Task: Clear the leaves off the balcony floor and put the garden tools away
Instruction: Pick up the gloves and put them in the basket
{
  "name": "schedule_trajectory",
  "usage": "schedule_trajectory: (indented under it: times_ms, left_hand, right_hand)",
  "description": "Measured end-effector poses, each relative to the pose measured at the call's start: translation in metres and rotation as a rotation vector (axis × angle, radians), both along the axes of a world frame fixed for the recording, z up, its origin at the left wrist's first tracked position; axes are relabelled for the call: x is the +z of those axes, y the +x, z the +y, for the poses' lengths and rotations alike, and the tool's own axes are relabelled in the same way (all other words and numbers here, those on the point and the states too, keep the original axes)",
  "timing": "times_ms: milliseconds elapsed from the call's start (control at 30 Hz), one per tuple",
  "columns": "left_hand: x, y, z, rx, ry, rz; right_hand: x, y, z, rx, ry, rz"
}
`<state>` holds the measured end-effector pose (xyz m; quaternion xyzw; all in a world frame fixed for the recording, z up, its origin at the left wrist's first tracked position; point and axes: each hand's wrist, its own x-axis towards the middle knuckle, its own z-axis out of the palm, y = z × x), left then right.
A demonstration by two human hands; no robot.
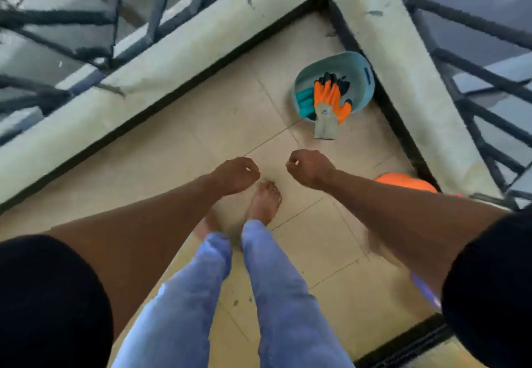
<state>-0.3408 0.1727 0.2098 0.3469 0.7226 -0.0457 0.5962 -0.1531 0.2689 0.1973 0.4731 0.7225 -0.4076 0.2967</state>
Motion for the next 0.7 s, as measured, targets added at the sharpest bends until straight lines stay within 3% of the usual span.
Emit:
schedule_trajectory:
  times_ms: [200, 367, 700]
  left_hand:
    - [0.003, -0.058, -0.110, 0.284, 0.078, 0.044]
    - [0.012, -0.091, -0.196, 0.468, -0.005, 0.115]
    - [0.043, -0.116, -0.388, 1.008, 0.046, 0.021]
  right_hand:
    - [0.010, -0.079, -0.048, 0.200, -0.034, 0.047]
    - [0.020, -0.152, -0.105, 0.411, -0.036, 0.091]
    - [0.059, -0.269, -0.278, 0.868, -0.021, 0.074]
